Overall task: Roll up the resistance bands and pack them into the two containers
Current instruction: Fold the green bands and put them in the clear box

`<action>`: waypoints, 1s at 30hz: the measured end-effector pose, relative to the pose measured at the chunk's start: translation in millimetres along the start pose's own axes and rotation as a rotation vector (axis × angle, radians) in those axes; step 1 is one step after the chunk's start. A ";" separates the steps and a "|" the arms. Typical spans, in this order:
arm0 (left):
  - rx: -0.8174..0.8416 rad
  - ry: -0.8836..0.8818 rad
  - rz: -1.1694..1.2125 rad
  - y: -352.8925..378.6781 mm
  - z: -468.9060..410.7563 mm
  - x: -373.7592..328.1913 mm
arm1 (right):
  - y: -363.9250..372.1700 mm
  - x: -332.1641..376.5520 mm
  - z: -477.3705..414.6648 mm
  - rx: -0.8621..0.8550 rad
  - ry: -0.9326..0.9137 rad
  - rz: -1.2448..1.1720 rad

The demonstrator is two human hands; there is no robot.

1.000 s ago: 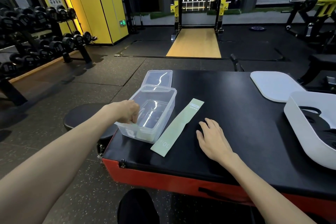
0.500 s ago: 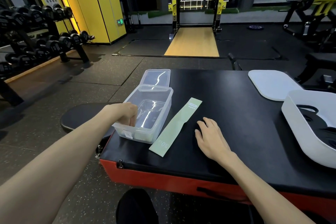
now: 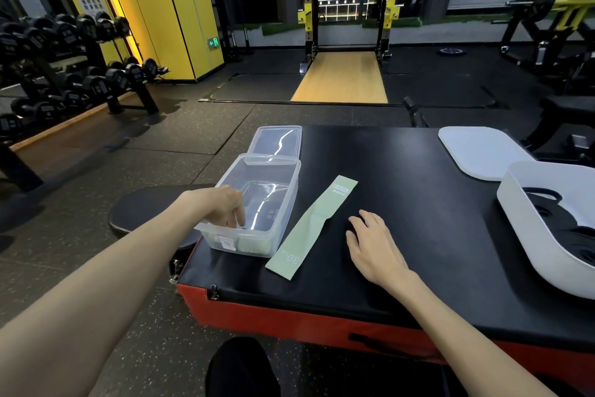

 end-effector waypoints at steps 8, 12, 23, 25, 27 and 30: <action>0.113 -0.038 0.067 -1.9 -0.5 -1.6 | 0.0 -0.5 -1.3 -0.007 -0.005 -0.016; 0.131 -0.054 0.143 0.2 -2.5 7.4 | -0.3 -0.1 -0.7 -0.021 -0.018 -0.013; -0.589 0.058 0.004 -40.6 -9.4 -10.7 | -0.4 -0.1 -1.1 -0.027 -0.023 -0.009; -0.787 0.157 -0.047 -55.7 -4.8 -36.4 | -1.3 0.1 -0.6 -0.028 -0.019 -0.005; -0.842 0.271 -0.028 -63.3 -1.3 -71.3 | -2.0 0.4 0.0 -0.026 -0.018 -0.002; -0.716 0.331 -0.031 -54.5 -9.3 -118.5 | -2.8 1.1 0.6 -0.016 -0.025 -0.021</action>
Point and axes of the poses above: each hand's wrist, its own z-axis away from the middle knuckle, its own y-axis out of the palm, x = y × z, the point moved 6 cm from there along -z, towards the middle knuckle, and after that the axes turned 14 degrees about y, right-handed, at the moved point
